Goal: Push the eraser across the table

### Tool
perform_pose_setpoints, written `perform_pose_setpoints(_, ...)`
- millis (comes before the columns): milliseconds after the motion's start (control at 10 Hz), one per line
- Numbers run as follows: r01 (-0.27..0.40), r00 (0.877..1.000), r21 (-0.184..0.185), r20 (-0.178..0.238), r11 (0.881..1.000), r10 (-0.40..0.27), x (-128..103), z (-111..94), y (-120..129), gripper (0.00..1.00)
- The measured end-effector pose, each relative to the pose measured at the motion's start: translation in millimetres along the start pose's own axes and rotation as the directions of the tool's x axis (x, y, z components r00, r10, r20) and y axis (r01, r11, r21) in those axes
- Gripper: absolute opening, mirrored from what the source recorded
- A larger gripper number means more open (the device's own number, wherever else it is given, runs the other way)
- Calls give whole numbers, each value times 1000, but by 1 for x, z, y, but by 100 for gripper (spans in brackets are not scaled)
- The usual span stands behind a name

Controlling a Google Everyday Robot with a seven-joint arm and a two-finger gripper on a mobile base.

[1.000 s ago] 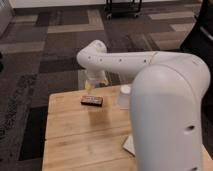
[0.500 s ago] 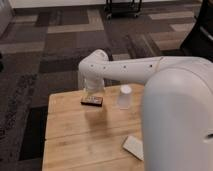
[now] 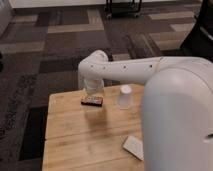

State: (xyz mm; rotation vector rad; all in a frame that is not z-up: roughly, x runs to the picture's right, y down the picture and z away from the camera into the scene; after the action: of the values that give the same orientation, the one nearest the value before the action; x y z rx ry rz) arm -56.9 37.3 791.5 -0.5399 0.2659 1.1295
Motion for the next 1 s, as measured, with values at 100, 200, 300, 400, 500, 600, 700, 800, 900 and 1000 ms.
perform_pose_setpoints(100, 0, 1000, 0, 0, 1000, 0, 0, 0, 0, 65)
perform_pose_setpoints(200, -16, 1000, -1, -8, 1000, 16, 2, 2, 0, 65)
perform_pose_setpoints(300, -37, 999, -7, -26, 999, 37, 6, 5, 9, 65)
perform_pose_setpoints(400, -54, 998, -17, -36, 998, 53, 7, 7, 20, 65)
perform_pose_setpoints(500, -64, 997, -22, -44, 998, 63, 9, 8, 27, 65)
perform_pose_setpoints(600, -68, 996, -19, -53, 998, 67, 11, 8, 32, 65)
perform_pose_setpoints(700, -76, 995, -16, -67, 997, 75, 14, 9, 37, 65)
perform_pose_setpoints(800, -103, 991, -15, -88, 995, 102, 22, 14, 40, 65)
perform_pose_setpoints(900, -120, 988, -15, -98, 993, 118, 26, 17, 40, 65)
perform_pose_setpoints(1000, -158, 981, -7, -116, 987, 156, 34, 22, 39, 65)
